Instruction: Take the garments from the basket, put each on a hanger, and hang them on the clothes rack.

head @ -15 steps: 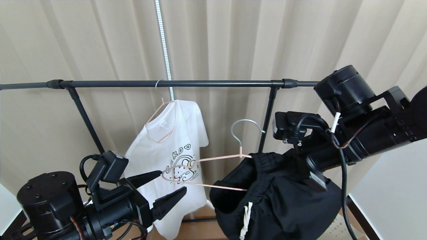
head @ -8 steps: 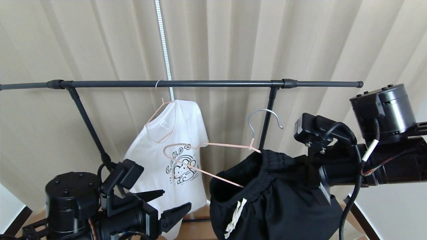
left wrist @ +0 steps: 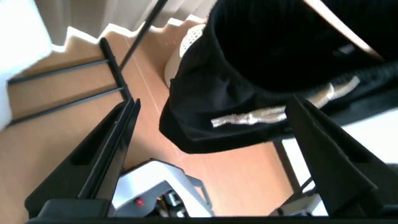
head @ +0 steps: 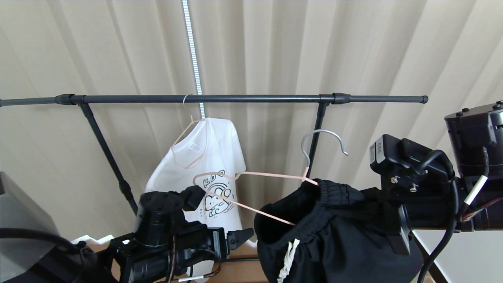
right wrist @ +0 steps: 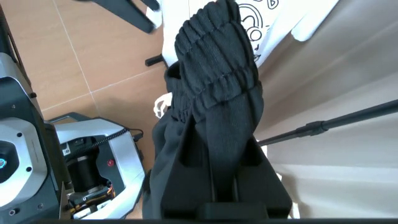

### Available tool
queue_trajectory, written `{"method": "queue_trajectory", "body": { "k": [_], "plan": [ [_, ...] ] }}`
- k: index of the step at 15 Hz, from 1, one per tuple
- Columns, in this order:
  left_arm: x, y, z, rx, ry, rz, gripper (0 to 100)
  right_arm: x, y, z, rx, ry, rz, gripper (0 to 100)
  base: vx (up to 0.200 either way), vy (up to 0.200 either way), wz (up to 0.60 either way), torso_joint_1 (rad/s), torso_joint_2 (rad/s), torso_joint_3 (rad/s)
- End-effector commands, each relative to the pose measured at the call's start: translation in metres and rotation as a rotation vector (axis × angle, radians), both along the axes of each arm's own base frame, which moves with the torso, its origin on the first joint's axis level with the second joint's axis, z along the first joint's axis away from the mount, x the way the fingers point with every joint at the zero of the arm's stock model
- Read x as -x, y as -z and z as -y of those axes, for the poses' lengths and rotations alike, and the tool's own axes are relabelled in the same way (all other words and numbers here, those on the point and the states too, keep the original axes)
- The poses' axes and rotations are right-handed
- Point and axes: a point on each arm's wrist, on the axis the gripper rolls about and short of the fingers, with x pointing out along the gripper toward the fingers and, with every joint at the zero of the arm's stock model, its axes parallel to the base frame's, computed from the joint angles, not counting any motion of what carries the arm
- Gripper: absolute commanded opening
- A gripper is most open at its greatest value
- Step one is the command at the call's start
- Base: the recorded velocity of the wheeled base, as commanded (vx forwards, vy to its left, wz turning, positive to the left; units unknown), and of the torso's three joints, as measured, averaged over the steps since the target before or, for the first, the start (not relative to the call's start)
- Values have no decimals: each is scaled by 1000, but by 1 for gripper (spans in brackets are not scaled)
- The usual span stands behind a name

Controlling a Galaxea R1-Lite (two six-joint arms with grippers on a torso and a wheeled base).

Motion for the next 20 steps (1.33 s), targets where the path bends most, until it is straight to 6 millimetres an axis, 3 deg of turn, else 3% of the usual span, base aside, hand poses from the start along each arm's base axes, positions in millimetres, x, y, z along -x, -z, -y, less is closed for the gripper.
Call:
{"method": "queue_trajectory", "body": {
  "k": [1,4,10,11,14,20],
  "plan": [
    [-22,19,17,-15,-2,-28,100,4,-1,-2,-4,-16,5,0,0,0,0,0,0,0],
    [-38,25,28,-22,-40,-2,100,6,-2,-4,-8,-24,4,0,0,0,0,0,0,0],
    [-43,36,34,-34,-34,-15,100,11,-6,-3,-23,-29,10,0,0,0,0,0,0,0],
    [-42,37,35,-37,-30,-17,0,11,-7,-3,-25,-28,11,0,0,0,0,0,0,0],
    [-38,36,37,-46,-34,-7,0,10,-6,-3,-23,-25,9,0,0,0,0,0,0,0],
    [-21,-2,19,-32,-67,147,0,-9,8,2,12,36,-40,0,0,0,0,0,0,0]
  ]
}}
